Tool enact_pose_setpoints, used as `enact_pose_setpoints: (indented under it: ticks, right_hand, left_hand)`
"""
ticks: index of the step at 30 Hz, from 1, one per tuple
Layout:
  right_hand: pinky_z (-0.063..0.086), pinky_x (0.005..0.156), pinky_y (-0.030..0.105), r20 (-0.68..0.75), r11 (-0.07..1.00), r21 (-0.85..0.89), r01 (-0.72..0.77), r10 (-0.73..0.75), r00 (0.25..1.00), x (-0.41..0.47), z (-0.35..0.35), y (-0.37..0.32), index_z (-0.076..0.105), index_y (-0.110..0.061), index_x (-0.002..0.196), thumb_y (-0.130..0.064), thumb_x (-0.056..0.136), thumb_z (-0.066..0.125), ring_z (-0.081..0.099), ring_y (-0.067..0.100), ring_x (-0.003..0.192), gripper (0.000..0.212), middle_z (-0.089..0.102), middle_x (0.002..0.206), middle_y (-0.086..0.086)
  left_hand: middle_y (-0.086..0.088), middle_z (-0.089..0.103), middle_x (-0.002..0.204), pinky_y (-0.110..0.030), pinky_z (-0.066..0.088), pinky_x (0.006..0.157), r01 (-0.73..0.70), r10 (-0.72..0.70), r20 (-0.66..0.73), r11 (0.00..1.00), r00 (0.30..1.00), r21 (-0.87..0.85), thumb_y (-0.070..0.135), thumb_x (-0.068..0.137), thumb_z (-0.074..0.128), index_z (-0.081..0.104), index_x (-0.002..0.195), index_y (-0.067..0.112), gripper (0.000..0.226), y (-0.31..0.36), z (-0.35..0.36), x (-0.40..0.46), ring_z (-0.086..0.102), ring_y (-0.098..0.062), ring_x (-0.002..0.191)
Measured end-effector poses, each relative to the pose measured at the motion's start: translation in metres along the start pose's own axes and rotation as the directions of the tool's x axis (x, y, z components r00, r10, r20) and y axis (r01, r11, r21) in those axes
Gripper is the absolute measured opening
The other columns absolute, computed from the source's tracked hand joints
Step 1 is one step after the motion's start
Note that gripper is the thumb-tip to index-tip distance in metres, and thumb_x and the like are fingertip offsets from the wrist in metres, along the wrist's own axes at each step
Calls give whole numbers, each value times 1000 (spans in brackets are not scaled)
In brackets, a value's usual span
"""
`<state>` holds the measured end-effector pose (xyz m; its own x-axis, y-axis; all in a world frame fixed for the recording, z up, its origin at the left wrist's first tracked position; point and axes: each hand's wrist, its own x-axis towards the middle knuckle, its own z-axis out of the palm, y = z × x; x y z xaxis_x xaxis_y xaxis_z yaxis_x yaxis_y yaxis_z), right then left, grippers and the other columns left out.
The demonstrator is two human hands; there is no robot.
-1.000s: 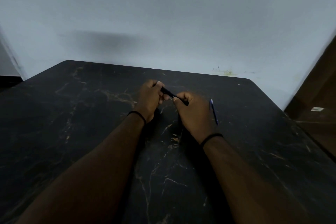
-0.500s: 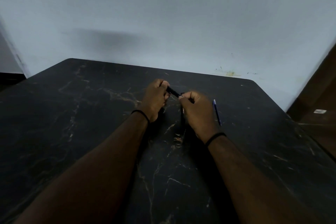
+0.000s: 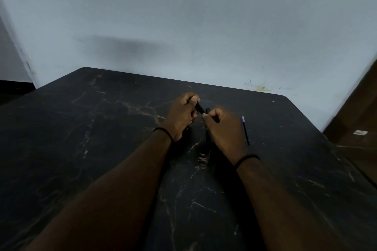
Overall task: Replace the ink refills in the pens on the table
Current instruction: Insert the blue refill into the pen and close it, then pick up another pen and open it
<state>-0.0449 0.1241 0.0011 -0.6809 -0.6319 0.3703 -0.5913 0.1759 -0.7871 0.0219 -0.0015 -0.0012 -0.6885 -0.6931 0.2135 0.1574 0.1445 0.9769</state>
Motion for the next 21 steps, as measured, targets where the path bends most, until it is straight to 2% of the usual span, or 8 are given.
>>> enact_pose_setpoints:
  ticks: [4,6,7,9,11,14,17,21]
  right_hand:
    - [51,67,34,-72,996,-86,-3,-3,997,5,-3,5,65,-16,77,-34,93,62,62,16,70,25,65,73,0]
    - [49,61,32,-192,989,-129,-66,40,981,9,-3,9,63,-17,75,-40,94,60,60,14,65,30,62,69,-3]
    - [46,59,31,-254,984,-150,-99,59,966,11,-4,12,62,-18,75,-43,94,59,58,13,65,32,61,70,-4]
    - [39,55,27,-337,975,-164,-149,86,938,13,-8,18,60,-20,77,-44,95,58,55,9,64,30,59,71,-6]
    - [32,51,22,-353,971,-169,-172,104,930,15,-11,22,57,-25,78,-44,95,58,50,3,62,26,55,69,-11]
    - [37,54,24,-297,958,-213,-194,125,947,15,-10,24,56,-27,82,-44,96,56,54,8,67,22,57,74,-10]
    - [50,66,33,-240,942,-275,-192,126,963,13,-7,22,55,-24,79,-45,94,56,61,20,75,26,62,76,-3]
    - [55,78,37,-175,887,-437,-145,74,982,9,-3,15,66,-18,83,-44,92,57,66,26,85,29,69,84,2]
  left_hand:
    - [-2,56,69,-19,35,48,0,0,-18,1000,1000,19,30,106,39,59,114,15,26,1,6,0,43,-3,47]
    - [-1,57,75,-23,39,56,3,18,-121,985,993,173,39,104,39,58,108,11,33,-1,8,2,48,-6,56]
    - [0,57,75,-27,40,59,-23,76,-146,942,986,336,42,103,39,58,99,11,36,-2,9,3,50,-9,61]
    - [0,56,66,-29,38,58,-87,173,-71,756,982,649,48,101,43,58,76,15,44,-6,14,2,52,-14,59]
    - [3,49,53,-26,32,50,-130,188,25,575,982,808,53,97,47,50,57,17,53,-10,23,-1,47,-13,48]
    - [4,54,66,-27,39,57,-150,195,80,381,978,912,57,89,52,46,63,20,46,-13,31,0,53,-17,60]
    - [-4,64,86,-31,40,65,-130,152,80,356,985,925,47,87,56,50,77,22,27,-11,31,4,63,-26,81]
    - [-10,69,88,-30,45,65,-10,123,-41,387,992,922,37,85,55,66,76,12,29,-7,18,8,63,-29,80]
